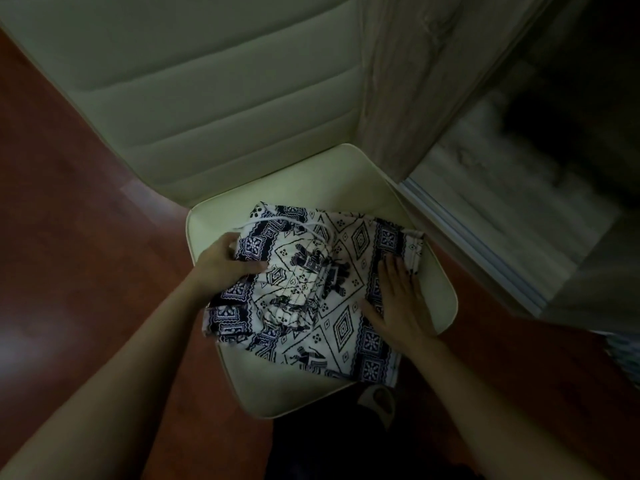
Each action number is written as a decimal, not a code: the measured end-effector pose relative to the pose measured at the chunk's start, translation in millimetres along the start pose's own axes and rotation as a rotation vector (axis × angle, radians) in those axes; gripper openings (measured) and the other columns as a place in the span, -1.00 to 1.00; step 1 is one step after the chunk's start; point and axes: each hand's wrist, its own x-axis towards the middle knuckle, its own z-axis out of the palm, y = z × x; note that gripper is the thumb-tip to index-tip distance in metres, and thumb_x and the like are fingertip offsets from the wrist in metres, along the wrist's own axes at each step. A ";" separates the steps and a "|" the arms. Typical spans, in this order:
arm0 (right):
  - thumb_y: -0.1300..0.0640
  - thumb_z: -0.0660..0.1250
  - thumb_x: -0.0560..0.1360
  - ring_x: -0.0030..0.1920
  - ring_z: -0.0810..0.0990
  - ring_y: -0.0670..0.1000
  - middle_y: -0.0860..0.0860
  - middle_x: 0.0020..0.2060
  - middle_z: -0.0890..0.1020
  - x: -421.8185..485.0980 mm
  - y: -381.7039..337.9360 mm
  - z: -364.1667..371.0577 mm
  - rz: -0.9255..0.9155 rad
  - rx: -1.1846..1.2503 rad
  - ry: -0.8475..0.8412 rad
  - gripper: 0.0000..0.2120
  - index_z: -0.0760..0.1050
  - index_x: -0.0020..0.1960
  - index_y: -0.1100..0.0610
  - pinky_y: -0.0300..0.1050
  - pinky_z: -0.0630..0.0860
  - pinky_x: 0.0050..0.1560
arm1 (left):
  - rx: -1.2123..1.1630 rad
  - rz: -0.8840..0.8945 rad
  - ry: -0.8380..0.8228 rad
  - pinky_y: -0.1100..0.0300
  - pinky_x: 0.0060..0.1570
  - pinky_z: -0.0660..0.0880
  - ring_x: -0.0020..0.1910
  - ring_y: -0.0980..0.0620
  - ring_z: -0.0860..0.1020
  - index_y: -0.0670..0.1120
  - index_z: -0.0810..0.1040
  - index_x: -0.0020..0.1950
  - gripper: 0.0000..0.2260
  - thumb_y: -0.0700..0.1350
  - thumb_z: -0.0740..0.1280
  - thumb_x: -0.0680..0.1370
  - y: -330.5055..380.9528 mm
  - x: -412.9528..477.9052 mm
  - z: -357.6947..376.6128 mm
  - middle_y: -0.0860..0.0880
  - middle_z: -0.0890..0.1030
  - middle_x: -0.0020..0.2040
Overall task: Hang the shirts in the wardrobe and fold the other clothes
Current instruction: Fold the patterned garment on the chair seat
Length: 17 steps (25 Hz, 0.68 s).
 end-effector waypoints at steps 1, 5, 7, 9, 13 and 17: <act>-0.45 -0.37 0.36 0.45 -0.37 -0.07 -0.02 0.44 -0.34 1.0 -0.9 0.8 0.003 0.030 0.002 -0.09 -0.27 0.51 0.14 -0.05 -0.31 0.44 | 0.069 0.054 0.039 -0.07 0.05 0.56 -0.11 -0.11 0.63 -0.05 0.35 0.30 -0.41 -0.09 0.53 0.35 5.7 1.4 -1.2 -0.17 0.58 0.11; -0.44 -0.32 0.38 0.45 -0.22 -0.16 -0.09 0.49 -0.18 -0.7 -14.6 -6.7 -0.051 0.280 -0.022 -0.11 -0.13 0.53 0.11 -0.15 -0.17 0.46 | 0.675 0.413 0.357 -0.06 -0.07 0.57 -0.08 -0.18 0.59 -0.06 0.38 0.33 -0.53 -0.12 0.42 0.46 43.7 3.8 -10.1 -0.19 0.61 0.05; -0.36 -0.18 0.43 0.50 -0.08 -0.13 -0.07 0.52 -0.03 -6.5 -28.6 -19.6 0.021 0.631 -0.064 -0.21 -0.01 0.53 0.06 -0.21 -0.08 0.44 | 0.896 0.650 0.547 0.03 -0.30 0.51 -0.12 -0.23 0.55 -0.08 0.42 0.31 -0.59 -0.17 0.36 0.47 61.2 -8.4 -2.1 -0.22 0.58 -0.03; -0.38 -0.15 0.38 0.50 0.10 -0.07 -0.04 0.51 0.14 -4.8 -33.5 -30.1 0.174 0.947 -0.089 -0.20 0.12 0.50 0.01 -0.18 0.04 0.44 | 0.974 0.833 0.674 0.15 -0.46 0.32 -0.17 -0.22 0.52 -0.13 0.48 0.27 -0.60 -0.23 0.33 0.42 68.5 -29.4 28.8 -0.22 0.55 -0.10; -0.69 -0.08 0.06 0.46 0.24 0.01 0.00 0.47 0.27 3.5 -25.0 -40.6 0.325 1.342 -0.041 0.15 0.20 0.47 -0.04 0.13 0.15 0.48 | 1.010 0.989 0.611 0.18 -0.57 0.34 -0.20 -0.12 0.47 -0.18 0.53 0.23 -0.51 -0.25 0.48 0.31 30.7 -59.2 113.5 -0.15 0.56 -0.13; -0.43 0.10 0.39 0.27 0.46 -0.08 -0.01 0.31 0.48 6.5 -13.8 -56.8 0.233 1.309 0.028 -0.24 0.33 0.38 0.06 -0.22 0.41 0.29 | 1.067 1.062 0.507 0.09 -0.34 0.44 -0.13 -0.11 0.44 -0.15 0.33 0.39 -0.45 -0.18 0.40 0.42 -22.5 -58.8 161.5 -0.13 0.45 0.08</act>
